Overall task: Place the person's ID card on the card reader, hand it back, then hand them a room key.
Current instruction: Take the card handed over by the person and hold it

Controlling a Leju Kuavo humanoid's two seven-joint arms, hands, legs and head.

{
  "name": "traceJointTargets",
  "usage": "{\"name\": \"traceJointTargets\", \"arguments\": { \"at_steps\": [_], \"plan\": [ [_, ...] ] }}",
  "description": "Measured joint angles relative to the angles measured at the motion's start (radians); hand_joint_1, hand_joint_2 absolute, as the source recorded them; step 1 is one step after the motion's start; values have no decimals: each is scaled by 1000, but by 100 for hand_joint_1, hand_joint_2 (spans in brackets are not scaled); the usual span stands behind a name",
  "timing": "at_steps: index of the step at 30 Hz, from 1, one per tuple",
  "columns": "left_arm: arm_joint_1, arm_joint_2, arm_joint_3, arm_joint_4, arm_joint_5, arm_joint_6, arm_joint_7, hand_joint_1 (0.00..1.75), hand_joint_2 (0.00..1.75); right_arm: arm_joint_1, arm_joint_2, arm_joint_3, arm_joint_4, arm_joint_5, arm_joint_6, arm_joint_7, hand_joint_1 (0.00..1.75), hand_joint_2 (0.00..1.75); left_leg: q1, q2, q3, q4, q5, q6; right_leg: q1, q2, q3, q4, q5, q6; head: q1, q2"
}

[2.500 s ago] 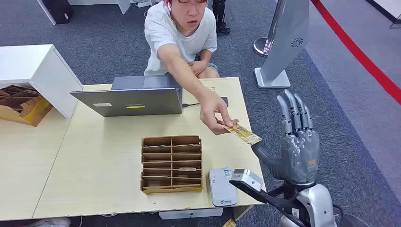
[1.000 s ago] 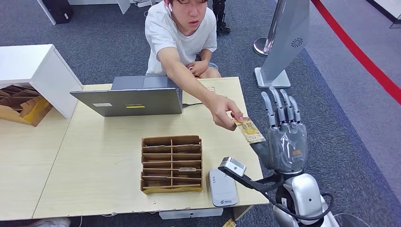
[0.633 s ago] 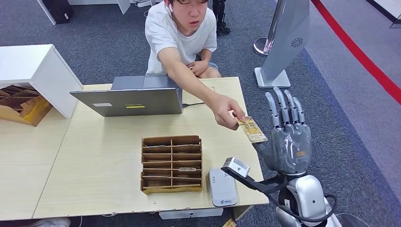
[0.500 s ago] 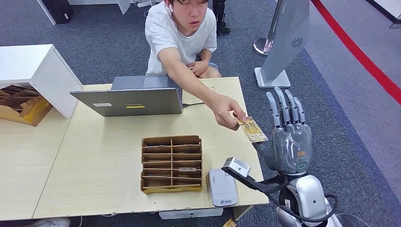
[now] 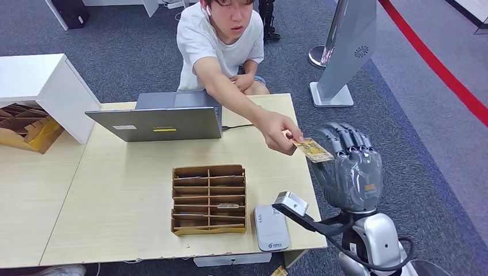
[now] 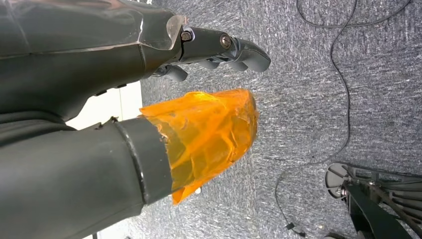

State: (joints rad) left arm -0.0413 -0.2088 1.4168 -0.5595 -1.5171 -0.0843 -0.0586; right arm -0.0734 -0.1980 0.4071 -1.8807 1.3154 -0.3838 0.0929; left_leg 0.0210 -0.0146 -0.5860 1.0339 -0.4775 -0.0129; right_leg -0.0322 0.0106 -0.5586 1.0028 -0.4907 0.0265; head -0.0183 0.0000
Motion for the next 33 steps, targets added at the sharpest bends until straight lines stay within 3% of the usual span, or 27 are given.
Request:
{"name": "traceJointTargets", "arguments": {
  "at_steps": [14,20,25,33],
  "plan": [
    [0,-5,0,-6,0,-1,1,0,0,5,0,-9,-9,-13,3,-2,174,175,0,0,0,0,0,0,0,0,0,0,0,0,0,0],
    [0,-5,0,-8,0,-2,1,0,0,6,0,-9,-17,-81,24,-22,175,175,0,0,0,0,0,0,0,0,0,0,0,0,0,0],
    [0,-6,0,-8,0,-3,1,0,0,12,0,-8,-36,-234,84,-63,175,175,0,0,0,0,0,0,0,0,0,0,0,0,0,0],
    [-1,-5,0,-8,3,-5,1,0,0,55,11,-6,-59,-610,261,-110,175,175,0,0,0,0,0,0,0,0,0,0,0,0,0,0]
  ]
}}
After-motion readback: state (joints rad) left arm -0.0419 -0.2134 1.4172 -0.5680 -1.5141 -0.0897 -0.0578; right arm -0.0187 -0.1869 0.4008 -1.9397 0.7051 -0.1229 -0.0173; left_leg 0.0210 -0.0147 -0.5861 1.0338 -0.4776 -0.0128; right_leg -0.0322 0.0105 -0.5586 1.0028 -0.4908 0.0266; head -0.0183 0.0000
